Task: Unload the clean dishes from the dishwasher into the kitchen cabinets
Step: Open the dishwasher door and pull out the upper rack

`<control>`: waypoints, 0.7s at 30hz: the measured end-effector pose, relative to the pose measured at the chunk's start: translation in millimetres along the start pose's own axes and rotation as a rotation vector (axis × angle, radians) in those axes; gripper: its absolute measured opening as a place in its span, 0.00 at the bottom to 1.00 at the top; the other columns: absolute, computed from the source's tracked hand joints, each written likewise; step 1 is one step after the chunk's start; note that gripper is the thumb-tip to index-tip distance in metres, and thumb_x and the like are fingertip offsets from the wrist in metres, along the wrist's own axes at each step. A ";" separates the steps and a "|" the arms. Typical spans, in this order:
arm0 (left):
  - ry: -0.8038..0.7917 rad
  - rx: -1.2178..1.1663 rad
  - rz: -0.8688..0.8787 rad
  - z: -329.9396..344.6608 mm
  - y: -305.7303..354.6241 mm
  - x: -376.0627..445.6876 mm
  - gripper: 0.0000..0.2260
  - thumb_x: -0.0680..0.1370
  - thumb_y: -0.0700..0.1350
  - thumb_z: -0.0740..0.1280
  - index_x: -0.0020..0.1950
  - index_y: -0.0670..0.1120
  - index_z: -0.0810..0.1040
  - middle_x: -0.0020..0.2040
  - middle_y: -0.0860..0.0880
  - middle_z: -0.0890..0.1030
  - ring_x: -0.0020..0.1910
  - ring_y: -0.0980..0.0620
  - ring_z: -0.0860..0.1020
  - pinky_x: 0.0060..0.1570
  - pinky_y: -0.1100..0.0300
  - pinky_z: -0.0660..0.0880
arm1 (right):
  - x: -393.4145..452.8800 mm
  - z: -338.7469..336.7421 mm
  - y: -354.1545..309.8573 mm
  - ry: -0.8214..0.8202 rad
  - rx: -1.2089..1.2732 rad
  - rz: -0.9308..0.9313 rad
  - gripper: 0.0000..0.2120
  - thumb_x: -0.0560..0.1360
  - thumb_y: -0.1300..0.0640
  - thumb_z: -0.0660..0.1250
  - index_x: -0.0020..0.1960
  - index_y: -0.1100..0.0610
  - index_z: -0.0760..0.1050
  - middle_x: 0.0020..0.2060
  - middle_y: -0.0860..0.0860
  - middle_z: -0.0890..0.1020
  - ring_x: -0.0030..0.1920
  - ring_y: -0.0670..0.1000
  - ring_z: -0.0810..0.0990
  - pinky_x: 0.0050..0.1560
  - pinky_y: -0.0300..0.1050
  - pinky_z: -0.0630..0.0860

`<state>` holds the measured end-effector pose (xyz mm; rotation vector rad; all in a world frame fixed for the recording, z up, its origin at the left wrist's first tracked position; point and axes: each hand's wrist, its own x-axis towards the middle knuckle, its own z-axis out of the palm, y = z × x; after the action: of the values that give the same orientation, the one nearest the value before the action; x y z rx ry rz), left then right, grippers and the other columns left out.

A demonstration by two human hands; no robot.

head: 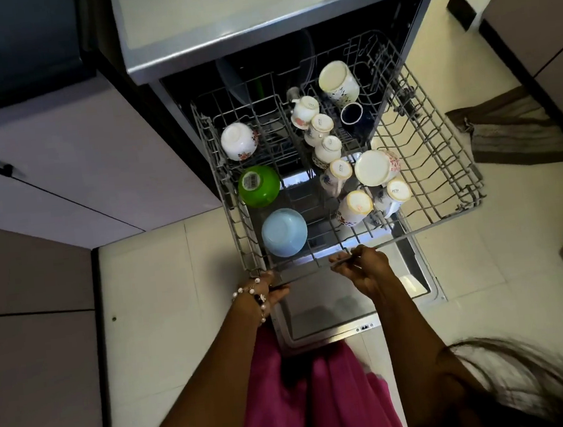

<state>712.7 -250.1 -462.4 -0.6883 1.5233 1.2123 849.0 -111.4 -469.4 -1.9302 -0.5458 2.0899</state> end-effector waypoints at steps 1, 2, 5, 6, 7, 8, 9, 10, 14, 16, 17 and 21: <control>0.012 -0.003 -0.003 -1.8 0.4 0.9 0.06 0.80 0.35 0.61 0.44 0.34 0.72 0.58 0.36 0.74 0.59 0.33 0.74 0.53 0.43 0.77 | 3.4 -0.3 -0.4 -0.001 -0.013 0.002 0.08 0.78 0.71 0.52 0.53 0.68 0.67 0.39 0.66 0.76 0.40 0.63 0.79 0.60 0.66 0.72; 0.022 -0.016 -0.005 -3.0 1.1 2.2 0.07 0.80 0.35 0.60 0.43 0.35 0.72 0.58 0.35 0.74 0.58 0.33 0.75 0.52 0.42 0.77 | 7.4 -0.2 -1.0 0.002 -0.027 0.008 0.09 0.78 0.71 0.51 0.55 0.68 0.66 0.40 0.67 0.76 0.41 0.63 0.79 0.61 0.66 0.72; 0.048 0.012 -0.014 -6.5 0.6 9.5 0.09 0.80 0.36 0.59 0.41 0.36 0.72 0.48 0.36 0.76 0.51 0.35 0.77 0.55 0.43 0.75 | 12.3 -0.4 -2.8 -0.006 -0.069 0.030 0.09 0.79 0.70 0.52 0.57 0.68 0.66 0.39 0.66 0.76 0.44 0.64 0.80 0.60 0.65 0.73; 0.053 0.034 -0.014 -6.3 0.5 10.9 0.10 0.80 0.36 0.59 0.39 0.37 0.72 0.42 0.38 0.75 0.44 0.39 0.77 0.57 0.42 0.74 | 11.2 -2.1 -3.9 -0.011 -0.080 0.037 0.08 0.79 0.70 0.53 0.55 0.69 0.68 0.38 0.65 0.76 0.44 0.63 0.80 0.60 0.65 0.73; 0.057 0.055 -0.005 -5.7 0.0 11.7 0.11 0.80 0.38 0.59 0.39 0.38 0.73 0.37 0.40 0.73 0.39 0.42 0.75 0.59 0.41 0.74 | 9.5 -4.7 -4.9 -0.011 -0.096 0.042 0.06 0.79 0.70 0.54 0.51 0.69 0.69 0.37 0.65 0.76 0.43 0.63 0.79 0.59 0.66 0.73; 0.058 0.083 -0.005 -4.6 0.7 9.3 0.11 0.80 0.39 0.59 0.39 0.39 0.73 0.34 0.42 0.72 0.36 0.45 0.74 0.59 0.41 0.74 | 7.9 -7.3 -5.6 -0.012 -0.116 0.042 0.05 0.79 0.69 0.56 0.48 0.68 0.71 0.38 0.65 0.76 0.43 0.63 0.79 0.59 0.66 0.74; 0.059 0.097 -0.006 -2.8 1.5 5.9 0.10 0.80 0.40 0.60 0.40 0.40 0.73 0.33 0.43 0.72 0.35 0.46 0.73 0.57 0.41 0.75 | 6.8 -9.6 -6.2 -0.018 -0.134 0.037 0.06 0.79 0.68 0.58 0.46 0.68 0.71 0.39 0.66 0.76 0.44 0.64 0.79 0.57 0.65 0.75; 0.065 0.104 -0.003 -1.4 3.5 0.0 0.09 0.80 0.41 0.61 0.41 0.40 0.73 0.33 0.43 0.72 0.35 0.46 0.74 0.53 0.42 0.76 | 4.4 -11.6 -6.9 -0.022 -0.150 0.032 0.06 0.79 0.67 0.59 0.46 0.68 0.71 0.41 0.67 0.77 0.45 0.65 0.79 0.55 0.64 0.76; 0.103 0.156 0.050 -4.5 11.2 -17.8 0.08 0.78 0.42 0.64 0.40 0.43 0.73 0.38 0.41 0.76 0.34 0.45 0.77 0.46 0.47 0.77 | -9.8 -11.0 -11.2 0.014 -0.284 -0.001 0.05 0.78 0.65 0.61 0.51 0.67 0.72 0.42 0.68 0.78 0.39 0.63 0.80 0.49 0.63 0.79; 0.132 0.227 0.084 -9.6 15.5 -28.1 0.08 0.77 0.42 0.66 0.38 0.42 0.74 0.36 0.42 0.74 0.29 0.47 0.76 0.41 0.51 0.77 | -18.9 -7.5 -12.8 0.049 -0.365 -0.033 0.07 0.78 0.64 0.61 0.54 0.66 0.71 0.39 0.65 0.78 0.37 0.62 0.80 0.45 0.61 0.80; 0.154 0.266 0.106 -12.4 19.7 -33.2 0.07 0.76 0.41 0.67 0.39 0.41 0.74 0.36 0.43 0.73 0.30 0.47 0.75 0.42 0.52 0.76 | -24.8 -4.4 -14.1 0.057 -0.390 -0.053 0.07 0.77 0.64 0.60 0.54 0.65 0.71 0.37 0.64 0.78 0.36 0.61 0.79 0.43 0.59 0.80; 0.128 0.285 0.198 -29.4 46.8 -57.8 0.12 0.75 0.40 0.66 0.56 0.35 0.75 0.49 0.37 0.80 0.41 0.47 0.74 0.45 0.53 0.74 | -60.6 23.4 -23.2 -0.011 -0.386 -0.153 0.06 0.77 0.63 0.57 0.47 0.61 0.72 0.31 0.58 0.75 0.31 0.55 0.75 0.37 0.48 0.77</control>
<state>678.9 -271.1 -393.0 -0.4401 1.8623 1.0803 829.9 -118.5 -403.5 -1.9915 -1.1326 2.0125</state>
